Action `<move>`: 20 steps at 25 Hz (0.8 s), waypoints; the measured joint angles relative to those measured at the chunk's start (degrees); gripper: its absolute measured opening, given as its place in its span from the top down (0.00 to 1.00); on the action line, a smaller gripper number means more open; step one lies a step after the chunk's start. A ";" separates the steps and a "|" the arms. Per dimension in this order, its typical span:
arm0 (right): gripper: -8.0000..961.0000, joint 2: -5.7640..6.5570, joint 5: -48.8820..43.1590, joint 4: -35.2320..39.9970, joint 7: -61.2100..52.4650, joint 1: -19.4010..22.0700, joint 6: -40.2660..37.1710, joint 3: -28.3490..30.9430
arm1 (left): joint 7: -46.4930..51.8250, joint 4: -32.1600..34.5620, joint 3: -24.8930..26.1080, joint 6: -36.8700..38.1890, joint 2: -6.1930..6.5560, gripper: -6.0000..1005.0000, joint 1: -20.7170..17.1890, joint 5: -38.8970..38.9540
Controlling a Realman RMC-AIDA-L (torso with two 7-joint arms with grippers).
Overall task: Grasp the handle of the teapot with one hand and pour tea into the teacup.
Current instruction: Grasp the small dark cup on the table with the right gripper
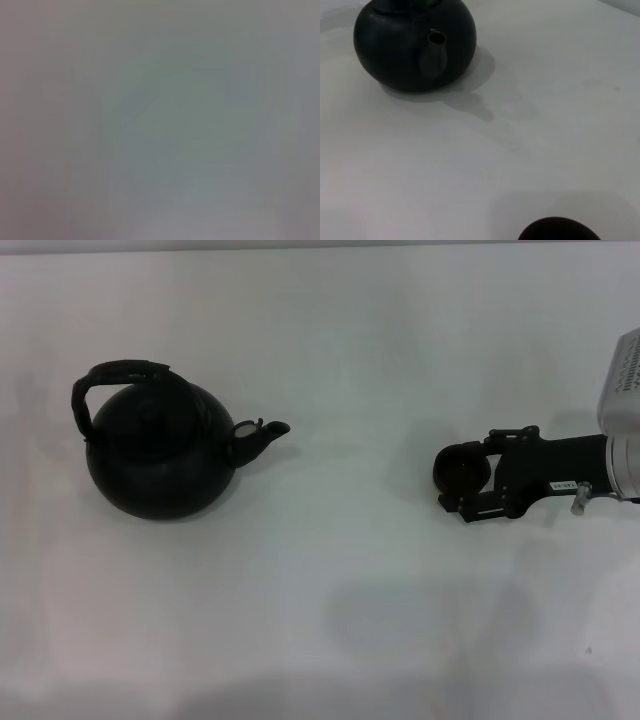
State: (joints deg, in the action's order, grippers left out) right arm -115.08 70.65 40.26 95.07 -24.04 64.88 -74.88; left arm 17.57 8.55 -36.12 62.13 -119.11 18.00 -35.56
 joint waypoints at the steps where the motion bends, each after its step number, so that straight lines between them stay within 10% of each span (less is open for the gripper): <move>1: 0.11 0.01 0.02 -0.31 0.04 -0.22 -0.04 0.00 | 0.00 -0.01 0.00 0.00 0.00 0.17 0.01 -0.01; 20: 0.24 0.17 1.22 0.82 0.01 -1.17 1.63 1.27 | -0.34 -0.02 0.00 -0.02 0.21 0.17 -0.43 -0.04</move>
State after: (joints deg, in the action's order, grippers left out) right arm -114.91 71.87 41.08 95.07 -25.21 66.51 -73.62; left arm 17.24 8.52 -36.12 62.11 -118.90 17.58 -35.60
